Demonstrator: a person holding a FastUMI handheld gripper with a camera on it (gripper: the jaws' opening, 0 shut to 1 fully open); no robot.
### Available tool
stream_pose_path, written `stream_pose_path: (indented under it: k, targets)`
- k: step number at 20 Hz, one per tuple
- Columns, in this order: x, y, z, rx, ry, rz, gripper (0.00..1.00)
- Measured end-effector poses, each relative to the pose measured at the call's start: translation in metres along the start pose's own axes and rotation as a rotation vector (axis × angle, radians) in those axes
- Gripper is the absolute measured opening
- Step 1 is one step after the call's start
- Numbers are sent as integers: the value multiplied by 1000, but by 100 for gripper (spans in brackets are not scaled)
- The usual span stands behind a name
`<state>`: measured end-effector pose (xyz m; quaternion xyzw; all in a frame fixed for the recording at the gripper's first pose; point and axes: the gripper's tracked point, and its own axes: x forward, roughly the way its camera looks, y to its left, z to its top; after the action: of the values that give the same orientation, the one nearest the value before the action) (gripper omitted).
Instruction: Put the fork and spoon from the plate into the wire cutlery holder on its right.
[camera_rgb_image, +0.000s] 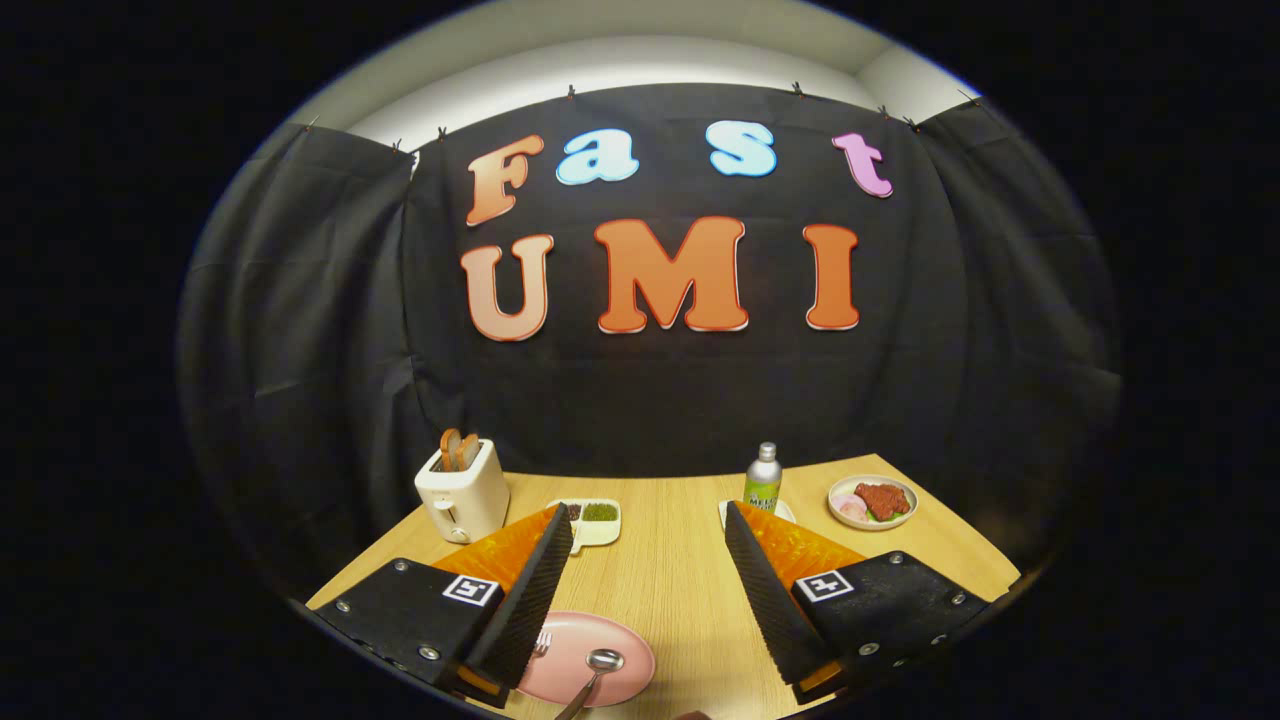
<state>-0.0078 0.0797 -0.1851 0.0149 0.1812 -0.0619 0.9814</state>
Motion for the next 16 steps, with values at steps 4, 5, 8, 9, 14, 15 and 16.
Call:
stream_pose_path:
  k: [4, 5, 8, 9, 14, 15, 16]
  targets:
    - [8, 18, -54, -19, 146, -24, 92]
    - [9, 21, -67, -17, 185, -27, 93]
    - [10, 31, -106, -12, 283, -33, 92]
    - [9, 34, -121, -11, 321, -25, 92]
    - [4, 50, -189, -30, 528, -4, 91]
    - [3, 54, -200, -36, 560, 3, 87]
    - [2, 56, -210, -49, 588, 9, 86]
